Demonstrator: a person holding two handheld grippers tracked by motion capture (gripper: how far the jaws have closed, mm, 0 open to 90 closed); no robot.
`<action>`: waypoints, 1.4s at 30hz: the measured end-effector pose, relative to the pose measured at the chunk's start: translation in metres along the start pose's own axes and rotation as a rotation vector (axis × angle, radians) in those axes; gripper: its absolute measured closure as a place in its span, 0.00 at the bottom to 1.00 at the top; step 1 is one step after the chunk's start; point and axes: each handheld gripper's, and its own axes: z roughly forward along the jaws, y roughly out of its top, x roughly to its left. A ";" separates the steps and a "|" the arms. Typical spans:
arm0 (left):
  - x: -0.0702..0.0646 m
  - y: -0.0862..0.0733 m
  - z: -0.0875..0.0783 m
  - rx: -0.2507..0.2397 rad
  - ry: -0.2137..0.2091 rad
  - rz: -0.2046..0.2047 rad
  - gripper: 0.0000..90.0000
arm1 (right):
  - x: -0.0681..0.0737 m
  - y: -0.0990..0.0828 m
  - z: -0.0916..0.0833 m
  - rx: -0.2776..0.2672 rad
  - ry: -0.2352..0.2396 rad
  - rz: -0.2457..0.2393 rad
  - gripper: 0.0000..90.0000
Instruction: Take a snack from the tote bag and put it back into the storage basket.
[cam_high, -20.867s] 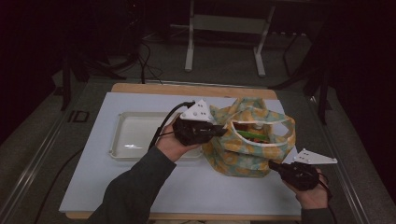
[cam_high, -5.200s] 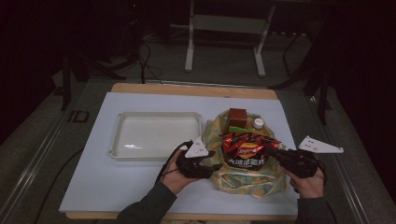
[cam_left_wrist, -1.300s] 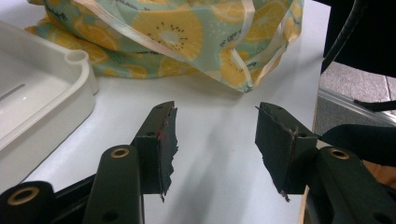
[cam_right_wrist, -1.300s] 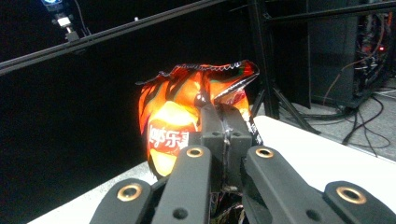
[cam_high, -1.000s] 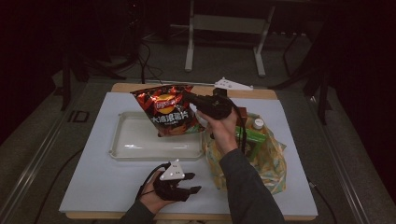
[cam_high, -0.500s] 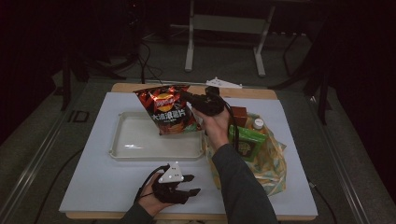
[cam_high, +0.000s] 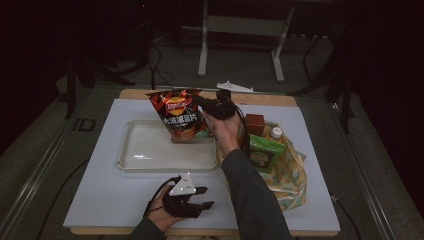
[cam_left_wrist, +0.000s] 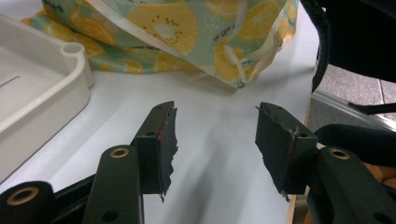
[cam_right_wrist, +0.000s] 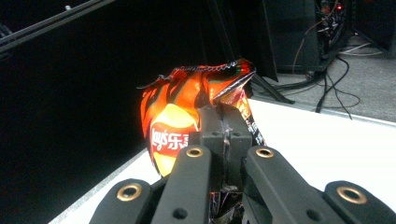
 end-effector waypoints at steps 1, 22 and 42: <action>0.000 0.000 0.000 0.000 0.001 0.000 0.53 | -0.001 -0.001 0.002 0.000 -0.006 0.005 1.00; 0.000 -0.002 -0.003 -0.001 0.002 -0.015 0.52 | -0.018 -0.019 0.033 0.085 -0.218 -0.029 1.00; -0.001 -0.003 -0.002 0.004 -0.001 -0.021 0.52 | -0.030 -0.013 0.027 0.055 -0.263 0.040 0.98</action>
